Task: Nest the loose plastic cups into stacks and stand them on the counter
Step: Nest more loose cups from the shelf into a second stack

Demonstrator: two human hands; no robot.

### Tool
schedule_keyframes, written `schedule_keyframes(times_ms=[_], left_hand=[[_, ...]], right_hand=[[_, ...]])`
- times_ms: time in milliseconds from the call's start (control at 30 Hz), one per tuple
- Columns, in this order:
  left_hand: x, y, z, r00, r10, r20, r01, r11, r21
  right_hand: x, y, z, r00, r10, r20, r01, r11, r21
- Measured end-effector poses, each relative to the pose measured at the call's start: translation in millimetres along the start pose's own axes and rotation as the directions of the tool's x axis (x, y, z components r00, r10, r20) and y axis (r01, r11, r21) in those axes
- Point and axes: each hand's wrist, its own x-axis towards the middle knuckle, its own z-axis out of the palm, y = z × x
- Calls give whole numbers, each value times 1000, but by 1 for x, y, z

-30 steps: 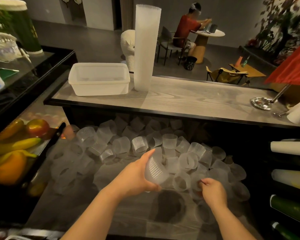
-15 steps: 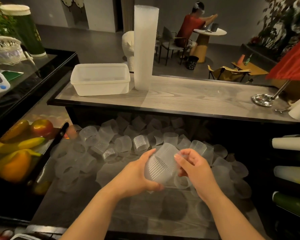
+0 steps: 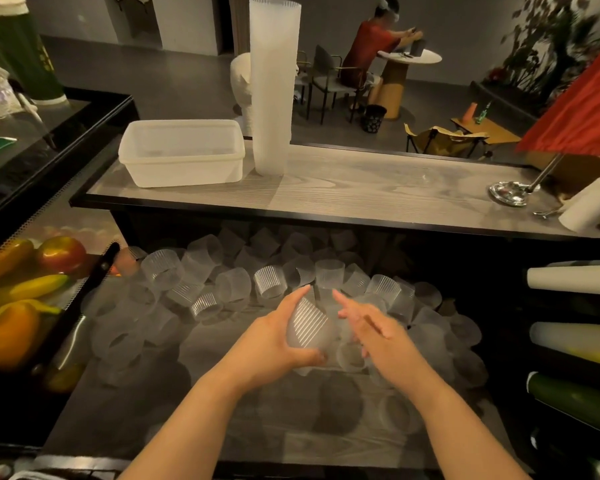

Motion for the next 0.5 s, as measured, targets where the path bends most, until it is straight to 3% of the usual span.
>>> schedule_keyframes(times_ms=[67,133,200,300,500], left_hand=[[3,-1,2,1000,-12,-7,13,1000,13],[5,-1,5,1000,-16,-8,17,1000,14],[7,-3,7,1000,-21,-19,21,1000,2],[10,-3,9,998,-42,-37,43,999,14],[15,0,10,999,-42,4,42,999,19]], right_hand=[[3,19,-20,957,129,-262,-131,991,11],[0,55,-40,873,203,-444,-340,905,-255],[-11,91,-45,854,324,-408,-504,712,-489],[-28,135,-25,795,551,-254,-571,540,-618],[-43,172,4,799,566,-205,-513,462,-723]])
